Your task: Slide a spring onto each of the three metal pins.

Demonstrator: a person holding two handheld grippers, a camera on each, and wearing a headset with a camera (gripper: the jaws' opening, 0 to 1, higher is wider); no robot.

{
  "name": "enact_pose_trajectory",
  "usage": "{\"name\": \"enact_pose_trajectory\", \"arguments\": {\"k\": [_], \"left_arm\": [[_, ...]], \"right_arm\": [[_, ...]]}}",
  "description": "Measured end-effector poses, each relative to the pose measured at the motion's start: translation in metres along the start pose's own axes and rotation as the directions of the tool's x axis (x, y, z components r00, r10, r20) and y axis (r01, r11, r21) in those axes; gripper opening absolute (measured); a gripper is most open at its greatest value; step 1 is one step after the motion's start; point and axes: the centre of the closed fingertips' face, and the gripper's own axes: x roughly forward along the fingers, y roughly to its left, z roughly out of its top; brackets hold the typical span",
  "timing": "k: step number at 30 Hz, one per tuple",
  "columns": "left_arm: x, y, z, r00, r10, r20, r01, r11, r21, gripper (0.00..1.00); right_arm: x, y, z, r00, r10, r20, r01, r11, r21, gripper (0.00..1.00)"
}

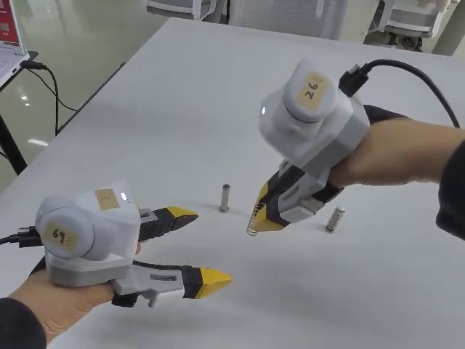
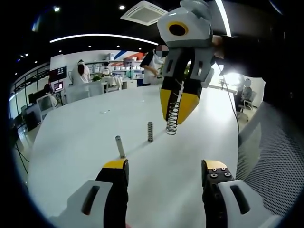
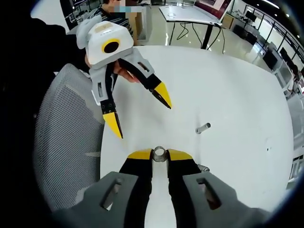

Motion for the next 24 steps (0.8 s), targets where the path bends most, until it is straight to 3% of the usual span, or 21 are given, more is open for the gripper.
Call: {"name": "enact_pose_trajectory", "arguments": {"k": [8, 22, 24], "left_arm": [[-0.003, 0.003, -0.004, 0.9999, 0.011, -0.001, -0.011, 1.0, -0.01, 0.6], [-0.005, 0.004, -0.006, 0.9997, 0.026, -0.001, -0.026, 0.999, -0.021, 0.6], [-0.006, 0.004, -0.006, 0.9996, 0.028, -0.001, -0.028, 0.999, -0.021, 0.6]], "right_arm": [[0.001, -0.014, 0.006, 0.9998, -0.02, 0.008, 0.02, 1.0, 0.004, 0.13], [0.006, -0.056, 0.02, 0.9946, -0.1, 0.029, 0.099, 0.995, 0.034, 0.13], [0.008, -0.069, 0.022, 0.9929, -0.115, 0.03, 0.114, 0.993, 0.041, 0.13]]}}
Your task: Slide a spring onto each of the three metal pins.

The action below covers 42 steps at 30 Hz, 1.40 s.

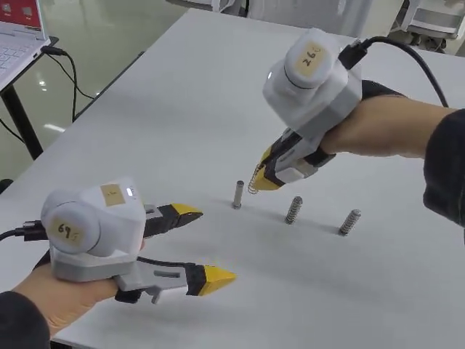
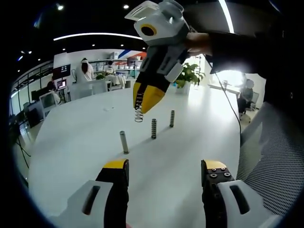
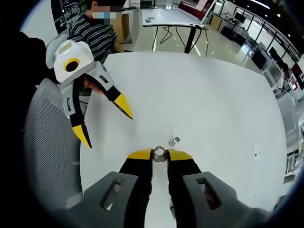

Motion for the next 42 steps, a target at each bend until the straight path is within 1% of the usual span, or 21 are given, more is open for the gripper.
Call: {"name": "enact_pose_trajectory", "arguments": {"k": [4, 6, 11, 20, 27, 36, 42], "left_arm": [[-0.001, 0.0, 0.0, 1.0, 0.004, 0.001, -0.004, 1.0, -0.002, 0.6], [-0.002, 0.0, 0.0, 1.0, 0.005, 0.001, -0.005, 1.0, -0.003, 0.6], [-0.003, 0.001, -0.001, 1.0, 0.01, 0.0, -0.01, 1.0, -0.005, 0.6], [-0.003, 0.003, -0.003, 0.9999, 0.012, -0.008, -0.012, 1.0, -0.012, 0.6], [-0.003, 0.004, -0.006, 0.9998, 0.015, -0.011, -0.016, 1.0, -0.019, 0.59], [-0.004, 0.005, -0.009, 0.9998, 0.018, -0.011, -0.018, 0.999, -0.029, 0.58], [-0.004, 0.006, -0.011, 0.9997, 0.02, -0.011, -0.02, 0.999, -0.036, 0.58]], "right_arm": [[0.004, -0.012, 0.002, 0.9994, -0.035, 0.006, 0.035, 0.999, 0.027, 0.13], [0.007, -0.018, 0.002, 0.9992, -0.039, 0.009, 0.039, 0.999, 0.036, 0.13], [0.014, -0.023, 0.003, 0.999, -0.044, 0.009, 0.044, 0.998, 0.051, 0.13], [0.026, -0.024, 0.003, 0.9994, -0.034, 0.002, 0.033, 0.998, 0.061, 0.13], [0.031, -0.023, 0.002, 0.9997, -0.023, -0.006, 0.024, 0.998, 0.063, 0.13], [0.038, -0.024, -0.001, 0.9995, -0.023, -0.02, 0.024, 0.998, 0.063, 0.13], [0.044, -0.026, -0.004, 0.9995, -0.013, -0.029, 0.015, 0.997, 0.071, 0.13]]}}
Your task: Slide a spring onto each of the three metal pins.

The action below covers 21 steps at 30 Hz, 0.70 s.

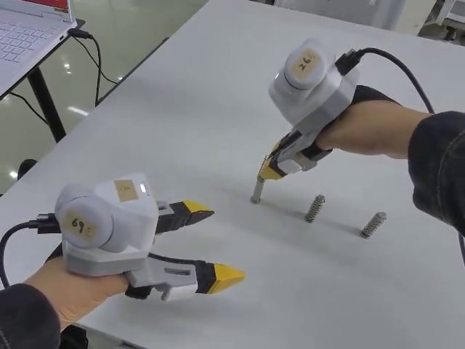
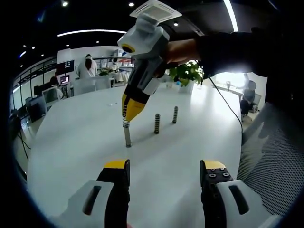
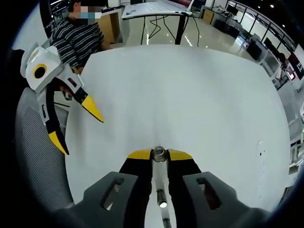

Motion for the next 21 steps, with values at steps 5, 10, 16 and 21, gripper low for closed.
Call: {"name": "enact_pose_trajectory", "arguments": {"k": [5, 10, 16, 21], "left_arm": [[0.001, 0.0, -0.001, 1.0, -0.002, -0.002, 0.002, 1.0, -0.003, 0.58], [0.0, 0.0, -0.002, 1.0, 0.0, -0.004, 0.0, 1.0, -0.007, 0.58], [-0.001, 0.001, -0.004, 1.0, 0.004, -0.006, -0.004, 1.0, -0.013, 0.58], [-0.001, 0.002, -0.006, 0.9999, 0.007, -0.008, -0.007, 1.0, -0.018, 0.58]], "right_arm": [[0.008, 0.002, -0.004, 0.9998, 0.01, -0.017, -0.01, 1.0, 0.002, 0.13], [0.017, 0.004, -0.007, 0.9992, 0.02, -0.035, -0.02, 1.0, 0.002, 0.13], [0.028, 0.01, -0.013, 0.9979, 0.042, -0.048, -0.041, 0.999, 0.017, 0.13], [0.033, 0.016, -0.017, 0.9964, 0.058, -0.061, -0.057, 0.998, 0.019, 0.13]]}}
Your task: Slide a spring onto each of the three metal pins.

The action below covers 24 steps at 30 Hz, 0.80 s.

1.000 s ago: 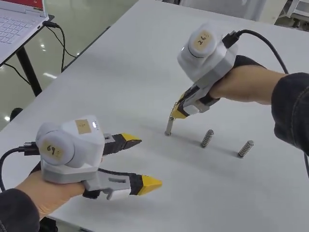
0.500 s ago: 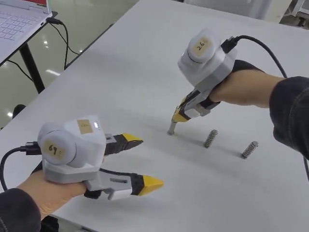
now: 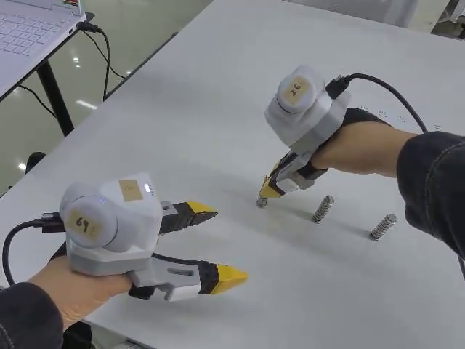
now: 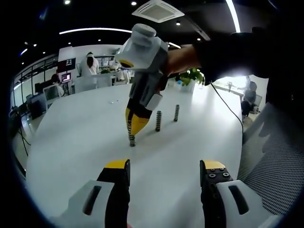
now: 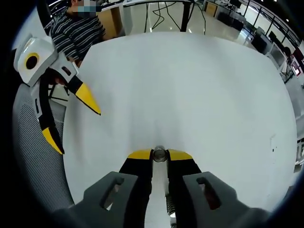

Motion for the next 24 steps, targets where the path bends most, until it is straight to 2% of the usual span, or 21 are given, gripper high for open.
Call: {"name": "enact_pose_trajectory", "arguments": {"k": [7, 10, 16, 24], "left_arm": [[0.0008, -0.0013, 0.0012, 1.0, -0.005, 0.002, 0.005, 1.0, 0.001, 0.58], [0.0006, -0.0013, 0.0015, 1.0, -0.005, 0.001, 0.005, 1.0, 0.002, 0.58], [0.0, -0.0004, 0.0016, 1.0, -0.003, 0.003, 0.003, 1.0, 0.0, 0.58], [-0.0001, 0.0006, 0.0023, 1.0, 0.0, 0.004, 0.0, 1.0, 0.001, 0.58]], "right_arm": [[0.0056, 0.006, -0.005, 0.9997, 0.003, -0.025, -0.004, 1.0, -0.018, 0.13], [0.0076, 0.0019, -0.0072, 0.9996, -0.003, -0.029, 0.002, 1.0, -0.014, 0.13], [0.0105, -0.0001, -0.0064, 0.9996, -0.013, -0.023, 0.013, 1.0, 0.002, 0.13], [0.0104, 0.0043, -0.0062, 0.9995, -0.017, -0.027, 0.016, 1.0, -0.017, 0.13]]}}
